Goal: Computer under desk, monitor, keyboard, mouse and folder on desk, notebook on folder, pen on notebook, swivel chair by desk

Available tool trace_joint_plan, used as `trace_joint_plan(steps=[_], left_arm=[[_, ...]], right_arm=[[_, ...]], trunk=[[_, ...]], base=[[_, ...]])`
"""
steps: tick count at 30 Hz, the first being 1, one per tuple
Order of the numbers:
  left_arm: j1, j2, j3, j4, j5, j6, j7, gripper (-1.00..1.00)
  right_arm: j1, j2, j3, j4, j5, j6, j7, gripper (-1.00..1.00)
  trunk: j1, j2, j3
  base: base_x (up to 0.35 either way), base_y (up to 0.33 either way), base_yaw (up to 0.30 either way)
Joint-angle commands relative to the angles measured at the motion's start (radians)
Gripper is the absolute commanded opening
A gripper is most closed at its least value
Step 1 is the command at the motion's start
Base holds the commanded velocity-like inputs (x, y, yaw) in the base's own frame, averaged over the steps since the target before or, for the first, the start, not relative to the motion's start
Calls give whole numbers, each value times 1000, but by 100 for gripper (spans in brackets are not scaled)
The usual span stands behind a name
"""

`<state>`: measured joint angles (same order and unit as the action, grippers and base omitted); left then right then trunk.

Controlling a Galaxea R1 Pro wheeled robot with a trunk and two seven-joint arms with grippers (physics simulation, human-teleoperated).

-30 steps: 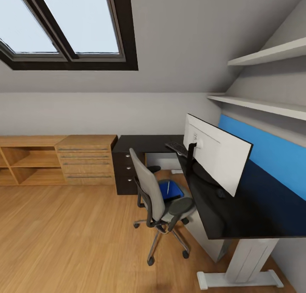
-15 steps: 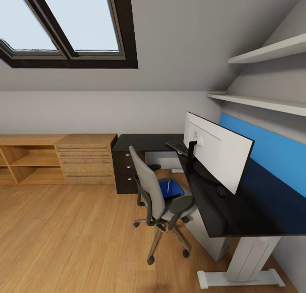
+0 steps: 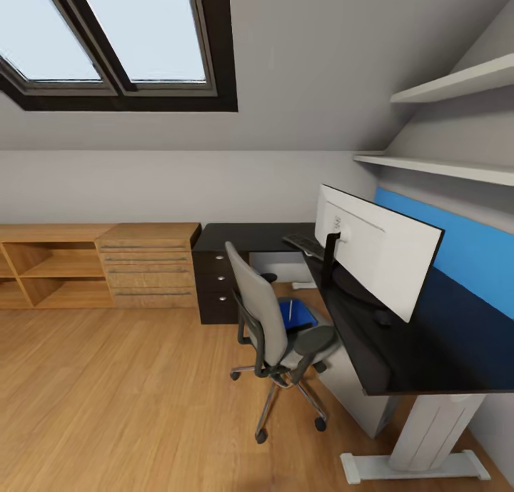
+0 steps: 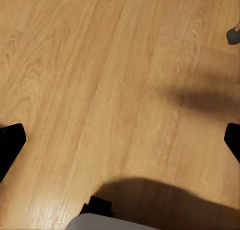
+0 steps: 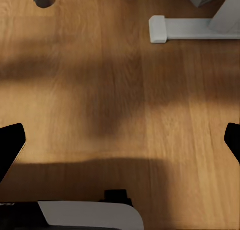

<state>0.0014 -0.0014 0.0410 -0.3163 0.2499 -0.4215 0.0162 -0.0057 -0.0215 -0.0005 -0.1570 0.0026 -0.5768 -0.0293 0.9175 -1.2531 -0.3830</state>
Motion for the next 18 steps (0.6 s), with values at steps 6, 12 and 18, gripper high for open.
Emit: trace_joint_plan(steps=[6, 12, 18], left_arm=[[0, 0, 0, -1, 0, -1, 1, 100], [0, 0, 0, -1, -1, -3, -1, 100], [0, 0, 0, -1, -1, -3, 0, 100]], right_arm=[[0, 0, 1, 1, 1, -3, -3, 100], [0, 0, 1, 1, 1, -3, -3, 100], [0, 0, 1, 1, 1, -3, -3, 100]], trunk=[[23, -43, -20], [46, -85, -39], [69, -127, -57]], base=[[7, 274, 0], [5, 68, 0], [1, 9, 0]])
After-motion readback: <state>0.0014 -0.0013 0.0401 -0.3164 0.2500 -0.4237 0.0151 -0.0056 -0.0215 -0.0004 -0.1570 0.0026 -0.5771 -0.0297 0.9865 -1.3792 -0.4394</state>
